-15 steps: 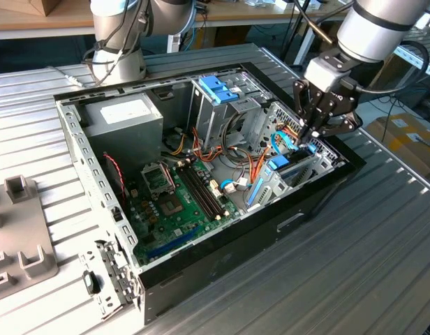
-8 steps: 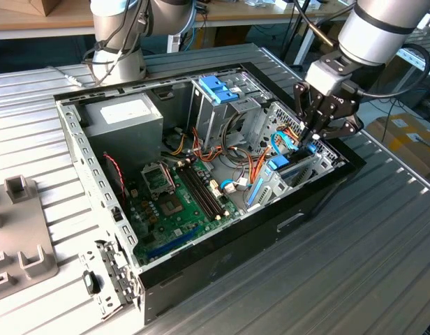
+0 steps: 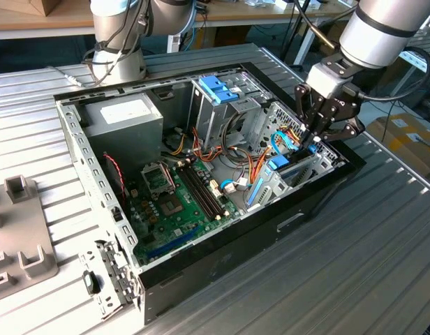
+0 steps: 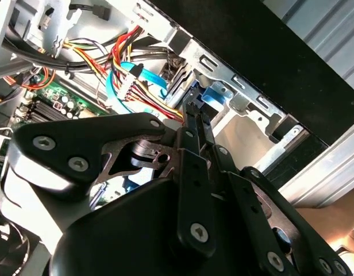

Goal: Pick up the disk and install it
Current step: 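Insert the second disk wire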

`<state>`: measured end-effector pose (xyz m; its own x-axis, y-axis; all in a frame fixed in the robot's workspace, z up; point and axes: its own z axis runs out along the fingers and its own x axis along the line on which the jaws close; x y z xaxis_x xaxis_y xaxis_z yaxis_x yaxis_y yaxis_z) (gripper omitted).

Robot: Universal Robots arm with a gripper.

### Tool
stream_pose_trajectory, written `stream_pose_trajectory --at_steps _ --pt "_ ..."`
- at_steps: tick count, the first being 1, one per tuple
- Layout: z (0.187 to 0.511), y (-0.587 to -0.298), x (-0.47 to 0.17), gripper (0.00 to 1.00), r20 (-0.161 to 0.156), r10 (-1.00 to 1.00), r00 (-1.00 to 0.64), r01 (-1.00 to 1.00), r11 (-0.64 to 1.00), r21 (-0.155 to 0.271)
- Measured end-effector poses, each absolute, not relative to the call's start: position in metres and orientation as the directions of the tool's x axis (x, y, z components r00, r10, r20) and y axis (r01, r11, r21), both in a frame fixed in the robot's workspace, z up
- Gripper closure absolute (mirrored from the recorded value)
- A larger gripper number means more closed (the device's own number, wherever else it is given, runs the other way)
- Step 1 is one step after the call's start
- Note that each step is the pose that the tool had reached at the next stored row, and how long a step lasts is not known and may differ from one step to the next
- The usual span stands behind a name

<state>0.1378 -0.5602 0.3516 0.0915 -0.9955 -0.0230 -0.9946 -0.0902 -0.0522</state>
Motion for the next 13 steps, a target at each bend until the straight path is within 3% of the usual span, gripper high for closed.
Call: stream_pose_trajectory --at_steps 3,5,13 --pt "0.3515 -0.5602 0.1378 0.83 -0.025 -0.996 0.081 -0.995 -0.079 -0.052" --pt "0.3516 -0.5602 0.1378 0.83 -0.051 -0.995 0.081 -0.995 -0.078 -0.055" --pt "0.3493 -0.5614 0.1365 0.83 -0.051 -0.996 0.077 -0.996 -0.074 -0.055"
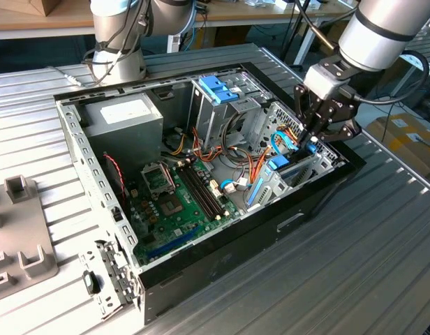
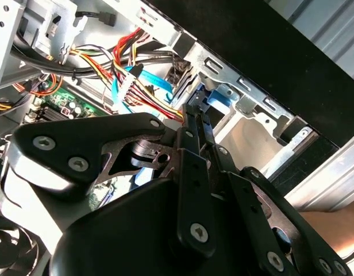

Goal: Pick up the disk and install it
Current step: 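Insert the second disk wire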

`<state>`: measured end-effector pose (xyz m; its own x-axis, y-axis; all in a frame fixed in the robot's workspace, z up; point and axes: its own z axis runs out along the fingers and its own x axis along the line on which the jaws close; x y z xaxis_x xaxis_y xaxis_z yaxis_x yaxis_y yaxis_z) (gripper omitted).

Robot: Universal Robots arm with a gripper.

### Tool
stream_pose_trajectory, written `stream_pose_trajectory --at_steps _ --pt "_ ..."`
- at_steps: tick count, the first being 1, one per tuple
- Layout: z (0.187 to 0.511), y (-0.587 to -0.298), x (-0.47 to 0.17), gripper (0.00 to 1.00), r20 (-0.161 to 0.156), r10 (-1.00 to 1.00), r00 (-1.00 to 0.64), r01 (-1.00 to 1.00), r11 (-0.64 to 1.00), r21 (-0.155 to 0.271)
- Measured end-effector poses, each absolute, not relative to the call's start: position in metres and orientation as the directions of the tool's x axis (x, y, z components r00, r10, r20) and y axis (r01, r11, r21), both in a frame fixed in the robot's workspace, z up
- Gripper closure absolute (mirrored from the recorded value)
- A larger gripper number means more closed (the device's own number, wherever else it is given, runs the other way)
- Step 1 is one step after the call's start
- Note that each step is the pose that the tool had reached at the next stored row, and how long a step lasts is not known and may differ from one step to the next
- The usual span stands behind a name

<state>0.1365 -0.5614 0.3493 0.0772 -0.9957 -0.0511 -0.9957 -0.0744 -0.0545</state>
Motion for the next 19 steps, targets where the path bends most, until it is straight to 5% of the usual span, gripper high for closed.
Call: stream_pose_trajectory --at_steps 19 --pt "0.3456 -0.5622 0.1353 0.83 -0.051 -0.997 0.053 -0.997 -0.05 -0.055"
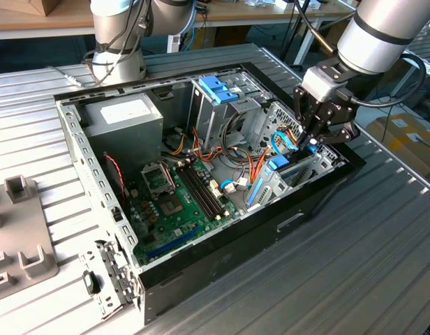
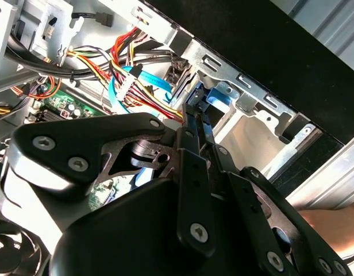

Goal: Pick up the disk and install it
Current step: 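Insert the second disk wire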

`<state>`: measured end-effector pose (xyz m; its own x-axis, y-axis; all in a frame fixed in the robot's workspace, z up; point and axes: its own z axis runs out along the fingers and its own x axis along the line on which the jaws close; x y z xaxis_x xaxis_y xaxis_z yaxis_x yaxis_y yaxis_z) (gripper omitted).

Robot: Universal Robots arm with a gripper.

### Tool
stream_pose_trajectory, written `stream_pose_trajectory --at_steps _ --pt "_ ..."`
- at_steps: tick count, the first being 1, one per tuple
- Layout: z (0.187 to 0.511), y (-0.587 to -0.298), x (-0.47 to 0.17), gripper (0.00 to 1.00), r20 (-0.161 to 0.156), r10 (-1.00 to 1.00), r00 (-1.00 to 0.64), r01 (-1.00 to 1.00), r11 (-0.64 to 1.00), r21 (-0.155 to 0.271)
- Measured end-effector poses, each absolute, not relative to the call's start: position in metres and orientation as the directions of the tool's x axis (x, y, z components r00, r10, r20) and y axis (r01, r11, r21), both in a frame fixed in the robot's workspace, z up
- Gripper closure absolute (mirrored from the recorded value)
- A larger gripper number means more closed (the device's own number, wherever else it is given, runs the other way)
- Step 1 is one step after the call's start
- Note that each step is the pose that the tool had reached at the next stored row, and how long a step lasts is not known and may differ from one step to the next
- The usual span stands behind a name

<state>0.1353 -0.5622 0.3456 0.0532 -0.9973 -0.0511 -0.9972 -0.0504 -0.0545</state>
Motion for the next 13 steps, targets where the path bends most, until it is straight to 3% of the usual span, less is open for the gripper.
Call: stream_pose_trajectory --at_steps 13 --pt "0.3456 -0.5622 0.1338 0.83 -0.051 -0.997 0.053 -0.997 -0.05 -0.054"
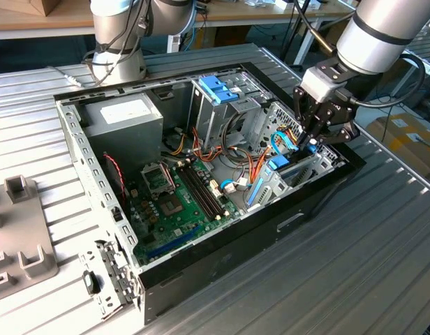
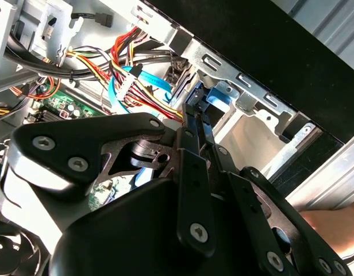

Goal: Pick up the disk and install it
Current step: 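Insert the second disk wire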

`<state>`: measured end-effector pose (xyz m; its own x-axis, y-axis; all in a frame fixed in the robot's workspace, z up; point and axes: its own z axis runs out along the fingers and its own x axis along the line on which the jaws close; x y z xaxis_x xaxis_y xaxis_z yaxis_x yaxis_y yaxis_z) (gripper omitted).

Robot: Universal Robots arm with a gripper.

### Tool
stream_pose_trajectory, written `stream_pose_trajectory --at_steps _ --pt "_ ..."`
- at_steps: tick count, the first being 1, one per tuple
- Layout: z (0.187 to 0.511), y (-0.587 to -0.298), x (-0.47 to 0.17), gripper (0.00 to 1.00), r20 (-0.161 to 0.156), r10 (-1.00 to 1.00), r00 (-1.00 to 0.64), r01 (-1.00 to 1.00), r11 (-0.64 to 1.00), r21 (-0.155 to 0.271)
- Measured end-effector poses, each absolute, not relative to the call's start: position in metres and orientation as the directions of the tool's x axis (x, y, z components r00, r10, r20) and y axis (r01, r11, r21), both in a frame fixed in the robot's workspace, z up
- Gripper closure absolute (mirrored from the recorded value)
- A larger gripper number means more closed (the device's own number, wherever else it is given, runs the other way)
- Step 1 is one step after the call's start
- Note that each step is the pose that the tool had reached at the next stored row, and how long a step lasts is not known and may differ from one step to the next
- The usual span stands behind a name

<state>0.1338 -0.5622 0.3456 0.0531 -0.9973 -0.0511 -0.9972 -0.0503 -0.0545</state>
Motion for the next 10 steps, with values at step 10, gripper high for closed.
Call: stream_pose_trajectory --at_steps 10 --pt "0.3477 -0.563 0.1341 0.83 -0.051 -0.999 0.017 -0.998 -0.015 -0.055"
